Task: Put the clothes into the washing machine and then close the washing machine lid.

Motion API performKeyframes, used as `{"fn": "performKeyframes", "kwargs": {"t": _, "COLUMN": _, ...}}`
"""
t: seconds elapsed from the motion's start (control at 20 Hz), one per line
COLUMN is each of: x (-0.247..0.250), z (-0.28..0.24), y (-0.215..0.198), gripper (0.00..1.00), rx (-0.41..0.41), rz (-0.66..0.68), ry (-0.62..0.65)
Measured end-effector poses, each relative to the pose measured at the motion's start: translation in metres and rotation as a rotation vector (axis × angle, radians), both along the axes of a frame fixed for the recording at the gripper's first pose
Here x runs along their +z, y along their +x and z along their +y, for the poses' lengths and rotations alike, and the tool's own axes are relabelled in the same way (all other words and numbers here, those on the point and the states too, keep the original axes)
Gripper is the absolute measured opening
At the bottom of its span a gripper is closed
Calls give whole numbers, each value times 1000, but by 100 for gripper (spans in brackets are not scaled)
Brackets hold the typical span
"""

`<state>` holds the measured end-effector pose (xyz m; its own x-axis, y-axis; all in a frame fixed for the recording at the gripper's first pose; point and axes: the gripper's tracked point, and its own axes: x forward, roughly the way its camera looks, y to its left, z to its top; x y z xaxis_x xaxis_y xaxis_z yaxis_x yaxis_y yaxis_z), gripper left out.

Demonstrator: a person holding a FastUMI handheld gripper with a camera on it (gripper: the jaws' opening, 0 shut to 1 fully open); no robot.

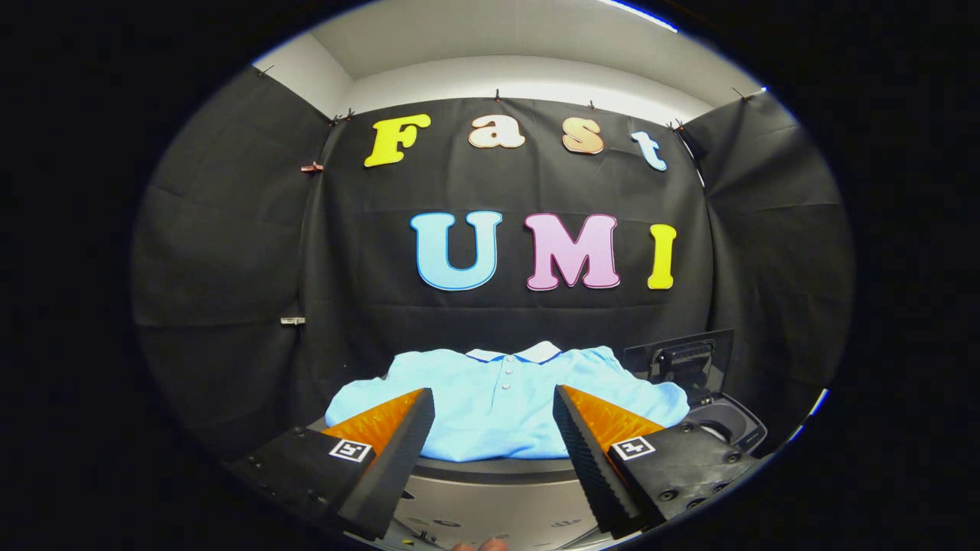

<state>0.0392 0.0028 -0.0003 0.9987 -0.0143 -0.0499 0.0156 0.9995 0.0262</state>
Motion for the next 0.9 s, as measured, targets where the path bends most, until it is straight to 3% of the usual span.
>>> {"fn": "performKeyframes", "kwargs": {"t": 0.5, "x": -9, "z": 3, "y": 80, "gripper": 98, "rx": -10, "rz": 176, "ry": -1}}
{"fn": "performKeyframes", "kwargs": {"t": 0.9, "x": -50, "z": -6, "y": 150, "gripper": 98, "rx": -42, "rz": 459, "ry": -22}}
